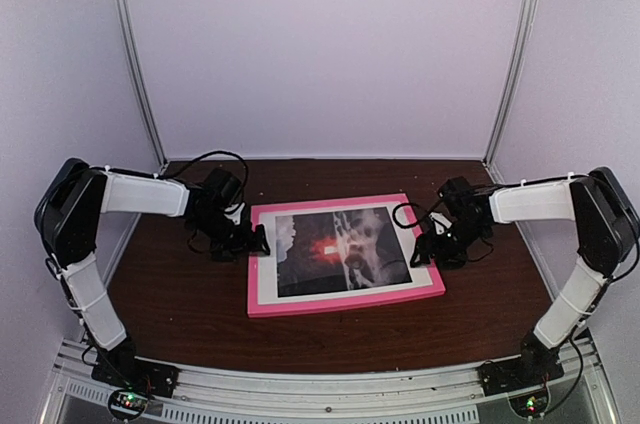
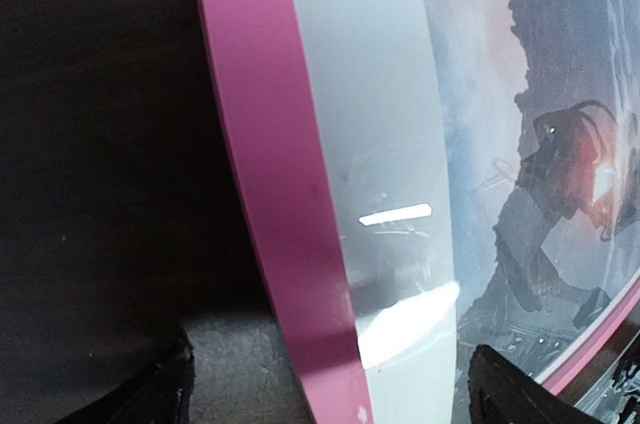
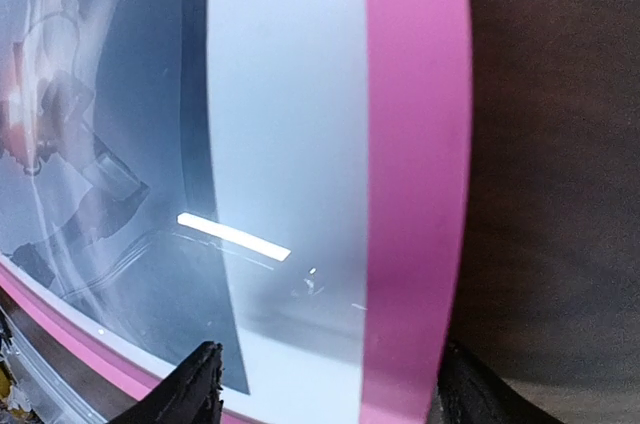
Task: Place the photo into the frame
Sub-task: Rotate the photo frame at the center of the board.
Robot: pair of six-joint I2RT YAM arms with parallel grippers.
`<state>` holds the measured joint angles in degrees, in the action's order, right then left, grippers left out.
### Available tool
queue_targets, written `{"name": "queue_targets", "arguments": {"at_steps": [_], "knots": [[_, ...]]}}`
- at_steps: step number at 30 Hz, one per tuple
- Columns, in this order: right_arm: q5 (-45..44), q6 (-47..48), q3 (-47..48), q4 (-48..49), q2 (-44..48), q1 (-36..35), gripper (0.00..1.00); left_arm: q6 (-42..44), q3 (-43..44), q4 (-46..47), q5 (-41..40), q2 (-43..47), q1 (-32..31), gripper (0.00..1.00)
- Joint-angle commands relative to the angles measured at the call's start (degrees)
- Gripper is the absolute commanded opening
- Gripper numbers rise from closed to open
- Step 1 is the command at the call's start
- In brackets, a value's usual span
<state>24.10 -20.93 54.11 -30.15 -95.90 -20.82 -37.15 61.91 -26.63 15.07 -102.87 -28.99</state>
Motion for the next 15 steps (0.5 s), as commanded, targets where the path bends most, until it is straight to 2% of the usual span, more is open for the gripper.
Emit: {"name": "queue_targets", "arguments": {"at_steps": [1,9,15], "knots": [[-4.4,-6.0,-4.4,1.5,3.9,-5.6,0.73,-0.1,3.3,1.9,-1.0,-4.0,-0.1,0.92],[-8.8,-16.3,-7.6,4.0,10.5,-18.9,0.72,4.0,17.5,-1.8,-5.3,-11.8,0.9,0.91],[-9.4,-14.3,-3.7,2.2,11.5,-29.2,0.73,7.3,30.1,-5.7,-13.0,-16.2,4.4,0.96]]}}
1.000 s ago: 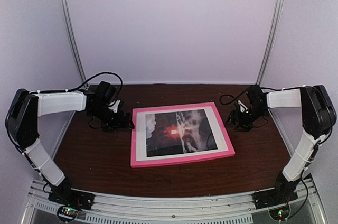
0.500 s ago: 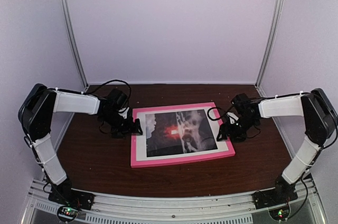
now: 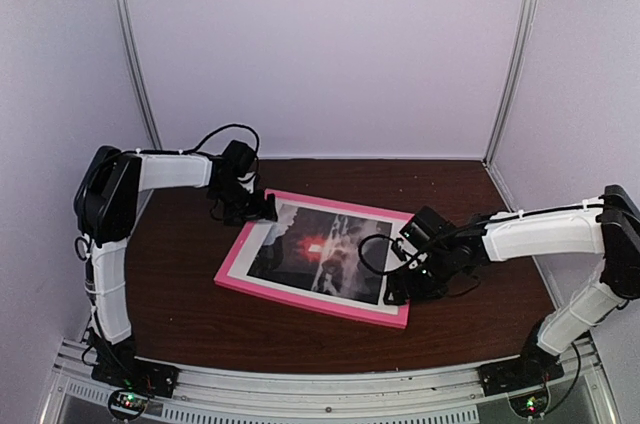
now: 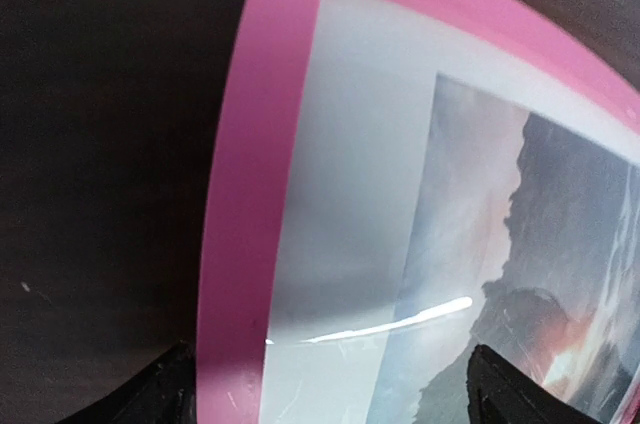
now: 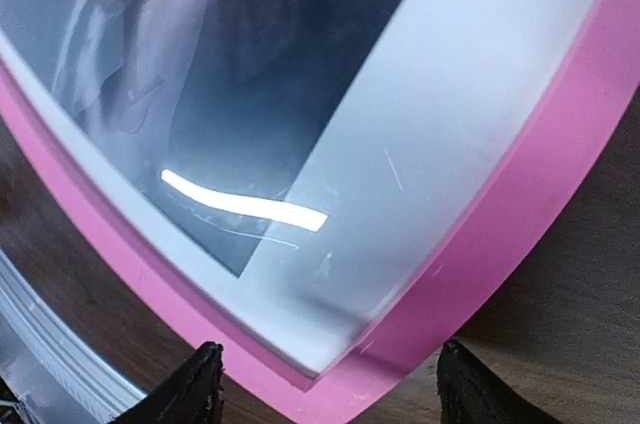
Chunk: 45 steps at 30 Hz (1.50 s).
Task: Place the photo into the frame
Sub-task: Rotate the photo frame at the center of the board.
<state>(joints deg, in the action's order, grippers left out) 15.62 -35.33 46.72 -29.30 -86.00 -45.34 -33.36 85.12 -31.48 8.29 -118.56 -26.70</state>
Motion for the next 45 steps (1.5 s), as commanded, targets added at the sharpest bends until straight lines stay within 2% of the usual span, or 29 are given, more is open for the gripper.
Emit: {"name": "queue_targets", "arguments": {"at_steps": [1,3,8,12,18,24,30,36,45], "knots": [[-1.0,1.7,4.6,0.3,1.3,-5.3,0.73,3.9,7.8,-1.0,-9.7,-0.2,2.9,0.97],[-2.3,3.7,5.4,-2.5,1.5,-5.5,0.75,5.2,8.9,-1.4,-13.8,1.0,3.9,0.98],[-13.4,10.7,10.2,-11.8,2.5,-3.3,0.86,8.5,6.4,-4.2,-21.8,7.6,4.3,0.98],[-14.4,16.6,15.5,-13.1,1.0,2.5,0.91,8.3,-2.4,-5.2,-18.3,16.9,4.0,0.98],[-12.3,23.6,26.2,-11.2,-9.0,11.0,0.99,6.0,-16.4,-7.8,-15.9,29.8,1.4,0.98],[-9.9,27.4,37.5,-8.8,-21.4,16.4,1.00,0.5,-27.8,-9.1,-15.1,40.1,-4.1,0.98],[-6.8,28.8,46.7,-6.7,-31.2,19.8,1.00,-9.1,-38.8,-7.7,-13.1,48.0,-9.1,0.98],[-4.1,31.0,53.1,-8.2,-38.4,21.6,1.00,-16.3,-45.8,-1.4,-8.7,45.7,-12.8,0.98],[2.4,30.0,50.6,-7.4,-39.9,23.6,0.99,-19.3,-45.4,6.1,-4.9,38.6,-15.3,0.98]]}}
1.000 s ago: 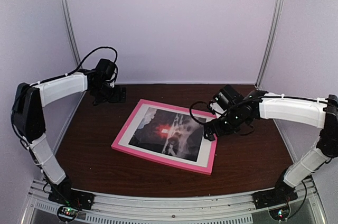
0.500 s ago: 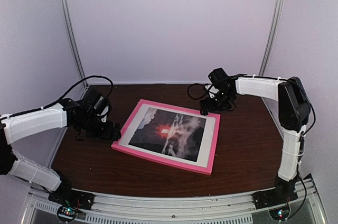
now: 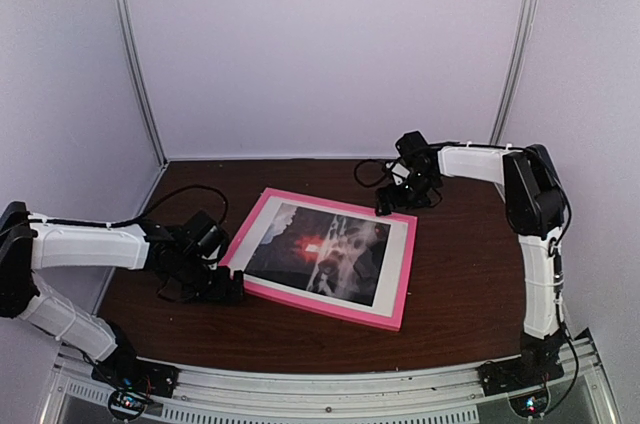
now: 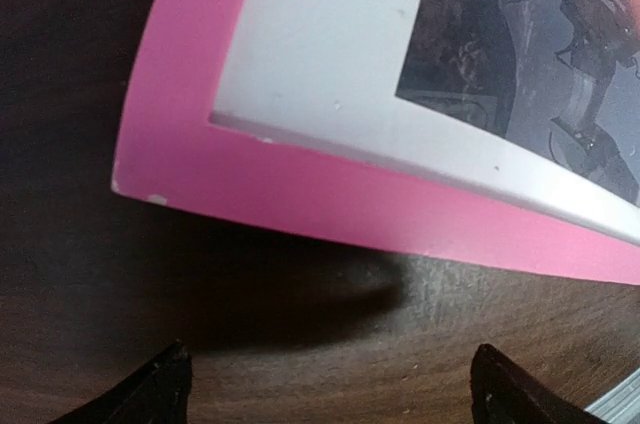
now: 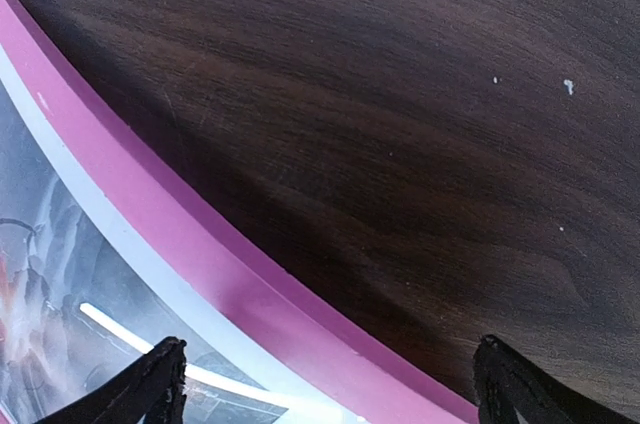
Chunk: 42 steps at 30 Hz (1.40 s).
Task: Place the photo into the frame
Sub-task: Rotate the photo frame at the center of the board.
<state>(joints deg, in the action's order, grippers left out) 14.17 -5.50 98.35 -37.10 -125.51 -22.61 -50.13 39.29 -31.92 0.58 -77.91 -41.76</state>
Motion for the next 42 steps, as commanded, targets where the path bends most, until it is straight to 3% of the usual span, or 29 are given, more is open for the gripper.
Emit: {"name": "queue_targets", "arguments": {"at_steps": [1,12,25,33,42], "knots": [[4.6,0.0,-1.5,0.5,-0.3,1.0,0.99,-2.6,0.7,7.5,3.3,-3.0,-0.3,0.98],[8.4,-3.2,-12.4,3.0,6.9,2.0,0.96,-3.9,4.2,17.5,8.8,-14.6,-0.3,0.97],[11.3,-9.2,-38.8,10.8,25.8,0.1,0.94,2.4,16.3,15.2,10.0,-23.4,2.7,0.98],[10.4,-13.9,-49.4,12.0,35.8,-7.3,0.94,9.6,28.2,11.3,15.4,-33.4,6.4,0.98],[8.0,-18.3,-50.6,11.5,38.3,-17.9,0.94,14.1,36.7,8.4,16.8,-39.2,8.9,0.98]]}}
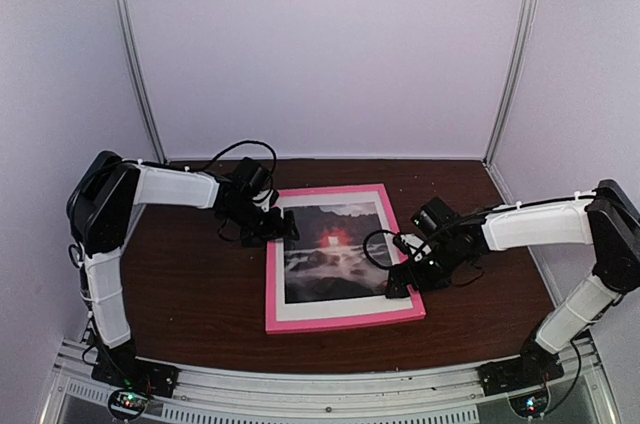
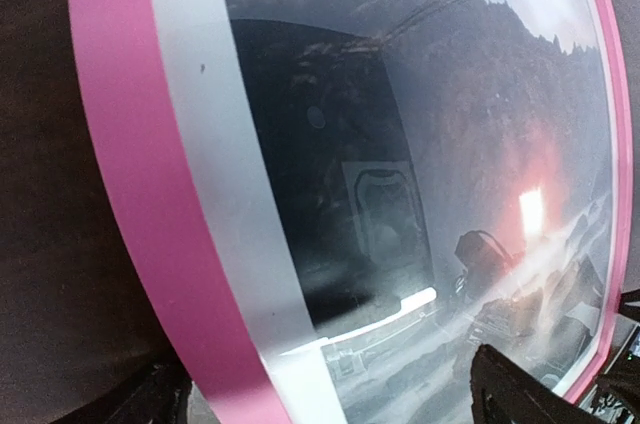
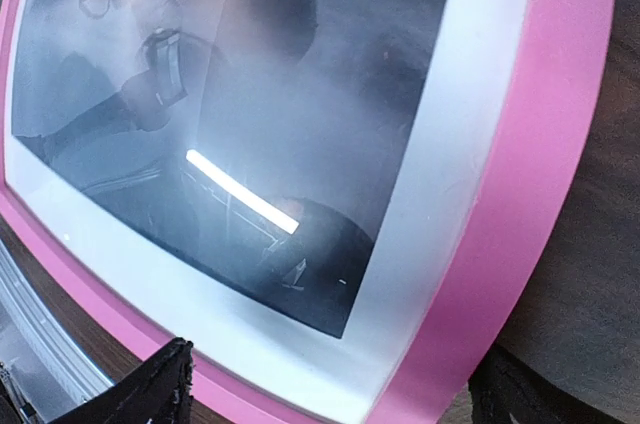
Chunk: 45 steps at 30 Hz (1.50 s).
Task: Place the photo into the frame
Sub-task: Rotate the photo frame at the center of the board, then reset both arms
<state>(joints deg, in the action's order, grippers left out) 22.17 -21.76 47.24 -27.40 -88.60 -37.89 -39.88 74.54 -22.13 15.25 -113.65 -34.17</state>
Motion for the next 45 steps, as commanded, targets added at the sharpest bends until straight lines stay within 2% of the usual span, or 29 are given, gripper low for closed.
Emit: {"name": "queue_targets", "arguments": {"at_steps": [1,5,9,12,15,21,27,35,41,45], "knots": [[-1.0,-1.8,0.7,1.1,1.7,-2.7,0.94,4.1,1.9,-1.7,2.0,-3.4,1.9,0.98],[-3.9,-0.1,2.5,-2.9,3.2,-2.7,0.95,7.4,3.0,-4.1,-0.2,-1.9,4.7,0.98],[-10.2,1.1,5.4,-8.1,4.9,-2.2,0.97,12.2,3.8,-8.3,-9.2,2.0,5.7,0.98],[-15.1,1.6,7.6,-11.3,6.6,-0.4,0.99,14.3,2.5,-9.8,-16.5,6.8,5.7,0.98],[-19.3,2.4,9.7,-13.5,9.3,2.1,1.00,14.5,0.2,-10.6,-19.9,12.9,5.6,0.98],[-35.2,4.9,14.0,-14.8,14.6,3.2,1.00,17.0,-4.7,-10.6,-29.4,26.0,3.9,0.98],[-41.6,8.0,17.7,-15.5,16.4,3.2,1.00,21.5,-6.7,-11.3,-37.1,36.8,2.4,0.97],[-45.4,10.2,16.4,-13.2,23.7,4.6,1.00,24.2,-18.6,-5.2,-40.4,49.1,2.6,0.98],[-42.0,9.2,13.6,-11.7,28.8,10.2,1.00,23.2,-22.3,-4.1,-38.4,51.1,2.7,0.98],[-39.3,9.4,11.3,-9.4,31.0,11.7,1.00,23.9,-26.5,0.7,-37.6,54.5,2.7,0.98]]}}
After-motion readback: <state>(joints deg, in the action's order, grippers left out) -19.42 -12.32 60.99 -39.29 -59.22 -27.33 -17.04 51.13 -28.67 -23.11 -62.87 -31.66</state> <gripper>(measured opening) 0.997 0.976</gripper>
